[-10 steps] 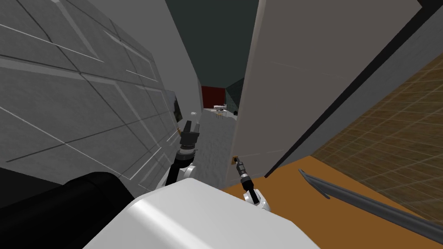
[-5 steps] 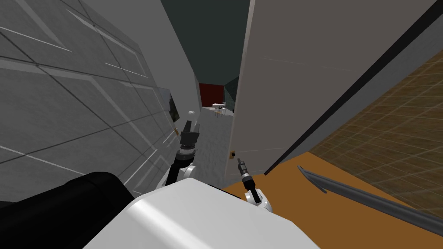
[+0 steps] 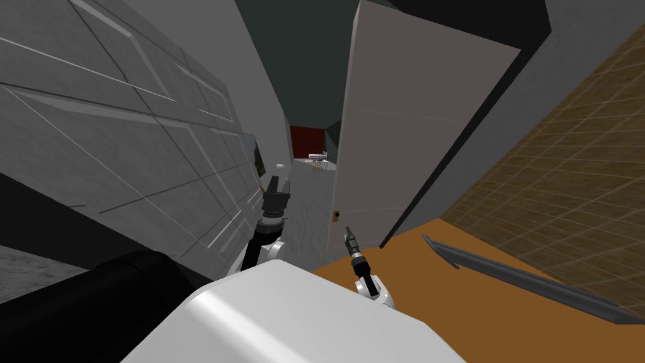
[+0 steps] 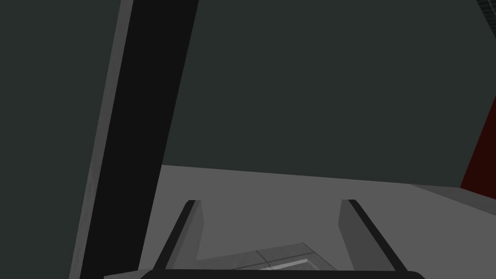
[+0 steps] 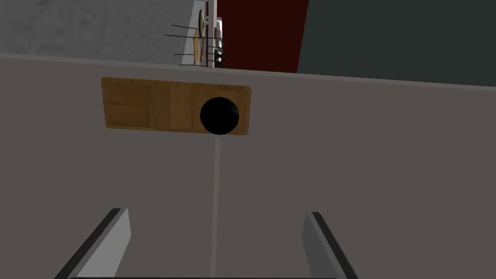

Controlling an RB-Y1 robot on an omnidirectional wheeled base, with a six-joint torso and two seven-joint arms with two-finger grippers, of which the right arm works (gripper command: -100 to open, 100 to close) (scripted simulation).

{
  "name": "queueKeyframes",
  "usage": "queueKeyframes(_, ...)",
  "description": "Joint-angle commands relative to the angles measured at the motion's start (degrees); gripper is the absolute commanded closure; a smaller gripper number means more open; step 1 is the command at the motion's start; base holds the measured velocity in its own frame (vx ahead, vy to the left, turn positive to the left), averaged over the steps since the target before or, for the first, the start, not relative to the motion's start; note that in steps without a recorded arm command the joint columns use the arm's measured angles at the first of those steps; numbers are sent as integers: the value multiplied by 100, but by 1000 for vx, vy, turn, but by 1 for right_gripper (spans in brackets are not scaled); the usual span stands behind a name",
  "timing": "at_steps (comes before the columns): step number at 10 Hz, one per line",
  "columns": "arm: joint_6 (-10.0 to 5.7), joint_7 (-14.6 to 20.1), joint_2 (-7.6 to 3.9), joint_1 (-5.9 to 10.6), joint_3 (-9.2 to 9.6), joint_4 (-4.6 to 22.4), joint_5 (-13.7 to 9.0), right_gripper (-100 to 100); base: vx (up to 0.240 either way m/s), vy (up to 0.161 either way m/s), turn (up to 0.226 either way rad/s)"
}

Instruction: Push the door open

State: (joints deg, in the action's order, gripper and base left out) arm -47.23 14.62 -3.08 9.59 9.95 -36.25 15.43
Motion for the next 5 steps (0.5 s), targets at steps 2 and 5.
queueKeyframes(2, -2, -18, -25, -16, -15, -9, -8, -100, -6, 21, 11)
queueKeyframes(5, -23, -51, -33, -22, -39, 4, -20, -100, 161, 71, 18)
